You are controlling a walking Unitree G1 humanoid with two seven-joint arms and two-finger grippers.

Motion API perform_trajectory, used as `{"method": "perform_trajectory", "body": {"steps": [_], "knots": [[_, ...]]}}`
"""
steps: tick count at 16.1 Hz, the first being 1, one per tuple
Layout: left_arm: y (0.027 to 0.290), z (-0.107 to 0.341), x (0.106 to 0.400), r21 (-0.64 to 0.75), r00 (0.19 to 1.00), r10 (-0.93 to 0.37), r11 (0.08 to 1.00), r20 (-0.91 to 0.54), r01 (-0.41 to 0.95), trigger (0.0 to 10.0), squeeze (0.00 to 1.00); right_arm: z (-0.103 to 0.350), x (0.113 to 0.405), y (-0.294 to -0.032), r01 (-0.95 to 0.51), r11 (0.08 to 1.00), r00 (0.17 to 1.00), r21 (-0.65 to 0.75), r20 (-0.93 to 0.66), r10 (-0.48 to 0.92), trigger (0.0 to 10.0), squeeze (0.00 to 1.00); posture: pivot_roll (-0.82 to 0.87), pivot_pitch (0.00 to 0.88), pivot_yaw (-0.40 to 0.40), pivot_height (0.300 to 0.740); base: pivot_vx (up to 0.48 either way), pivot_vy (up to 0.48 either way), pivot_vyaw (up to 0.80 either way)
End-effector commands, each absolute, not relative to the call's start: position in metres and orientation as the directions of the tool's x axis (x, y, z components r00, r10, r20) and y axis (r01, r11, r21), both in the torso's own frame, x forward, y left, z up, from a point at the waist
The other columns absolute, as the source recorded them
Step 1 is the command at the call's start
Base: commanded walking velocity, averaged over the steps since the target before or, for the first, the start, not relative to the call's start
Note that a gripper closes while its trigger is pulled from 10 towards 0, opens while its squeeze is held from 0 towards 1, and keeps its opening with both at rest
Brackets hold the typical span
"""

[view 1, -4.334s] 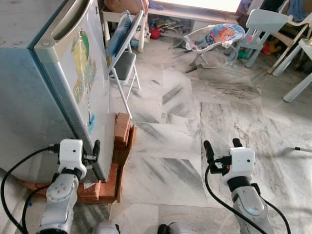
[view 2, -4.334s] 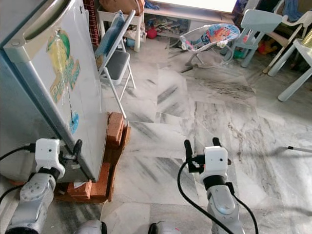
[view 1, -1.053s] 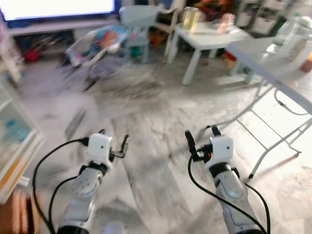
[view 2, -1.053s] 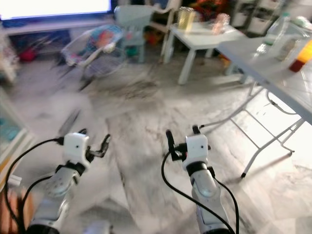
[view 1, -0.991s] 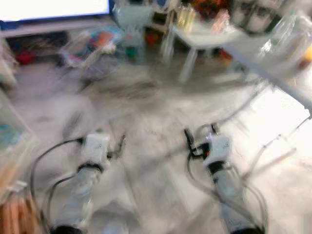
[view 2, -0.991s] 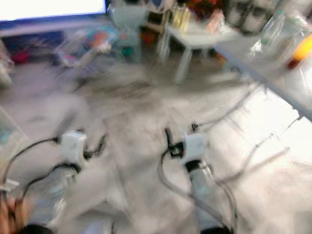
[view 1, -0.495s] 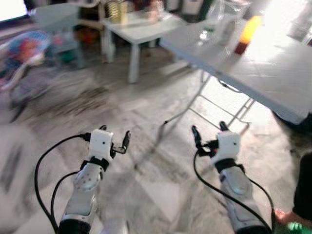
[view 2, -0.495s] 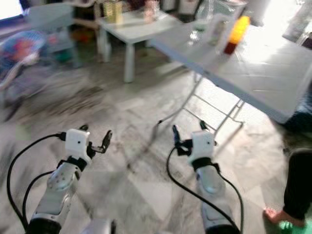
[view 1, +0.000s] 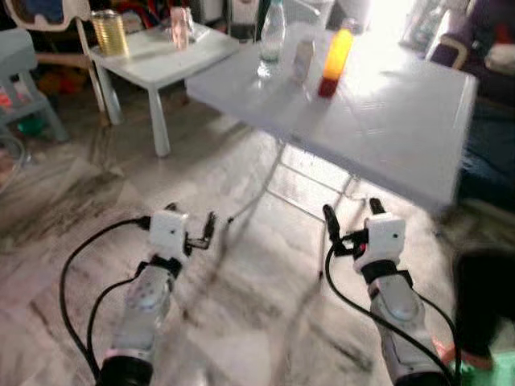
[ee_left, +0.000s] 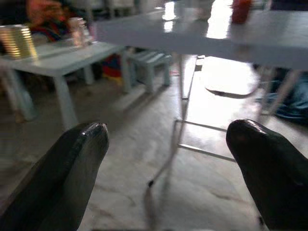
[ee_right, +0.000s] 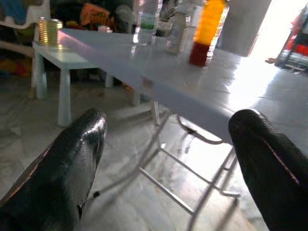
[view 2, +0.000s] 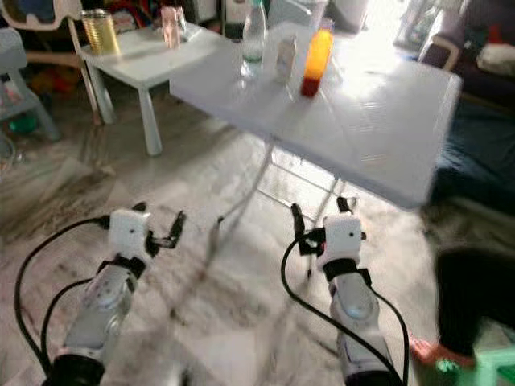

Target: Restocking fridge

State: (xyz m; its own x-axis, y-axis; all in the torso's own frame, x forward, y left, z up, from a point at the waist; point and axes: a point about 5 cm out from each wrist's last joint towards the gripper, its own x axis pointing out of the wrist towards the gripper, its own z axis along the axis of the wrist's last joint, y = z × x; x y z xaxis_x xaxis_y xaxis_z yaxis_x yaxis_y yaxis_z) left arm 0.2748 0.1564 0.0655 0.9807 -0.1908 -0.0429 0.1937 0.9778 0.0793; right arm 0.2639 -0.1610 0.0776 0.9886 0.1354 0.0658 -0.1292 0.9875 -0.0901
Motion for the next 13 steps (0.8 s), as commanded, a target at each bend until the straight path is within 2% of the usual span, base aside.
{"method": "perform_trajectory", "body": {"steps": [1,3,6,8,10,12,13], "knots": [[0.158,0.065,0.276,0.081,0.982,-0.185,0.979,-0.044,0.189,10.0,0.0,0.081,0.265,-0.157,-0.138,0.987,0.986,-0.085,0.081,0.144,10.0,0.0,0.04,0.053,-0.079,0.74,0.472,0.0,0.0],[0.159,0.068,0.277,0.074,0.983,-0.182,0.98,-0.025,0.183,10.0,0.0,0.084,0.266,-0.159,-0.126,0.989,0.986,-0.081,0.096,0.134,10.0,0.0,0.03,0.048,-0.074,0.74,0.463,0.0,0.0],[0.19,0.075,0.277,0.008,1.0,0.005,1.0,-0.001,-0.005,10.0,0.0,0.097,0.264,-0.166,-0.067,0.997,0.985,-0.05,0.155,0.074,10.0,0.0,0.03,0.035,-0.061,0.74,0.35,0.236,0.0],[0.206,0.075,0.271,0.008,0.998,0.064,0.998,-0.004,-0.063,10.0,0.0,0.098,0.259,-0.17,-0.04,0.998,0.986,-0.039,0.163,0.046,10.0,0.0,0.03,0.023,-0.051,0.74,0.304,0.328,0.0],[0.21,0.076,0.268,0.0,0.998,0.061,0.998,-0.002,-0.061,10.0,0.0,0.098,0.254,-0.174,-0.023,0.999,0.986,-0.036,0.162,0.029,10.0,0.0,0.02,0.017,-0.045,0.74,0.311,0.296,0.0],[0.206,0.078,0.267,0.009,1.0,0.0,1.0,-0.007,0.0,10.0,0.0,0.098,0.252,-0.183,0.003,0.999,0.988,-0.038,0.157,0.003,10.0,0.0,0.02,0.012,-0.043,0.74,0.317,0.27,0.0],[0.195,0.079,0.267,0.018,0.996,-0.084,0.996,-0.018,0.084,10.0,0.0,0.096,0.253,-0.185,0.006,0.999,0.989,-0.043,0.146,0.0,10.0,0.0,0.03,0.009,-0.044,0.74,0.326,0.244,0.0]]}}
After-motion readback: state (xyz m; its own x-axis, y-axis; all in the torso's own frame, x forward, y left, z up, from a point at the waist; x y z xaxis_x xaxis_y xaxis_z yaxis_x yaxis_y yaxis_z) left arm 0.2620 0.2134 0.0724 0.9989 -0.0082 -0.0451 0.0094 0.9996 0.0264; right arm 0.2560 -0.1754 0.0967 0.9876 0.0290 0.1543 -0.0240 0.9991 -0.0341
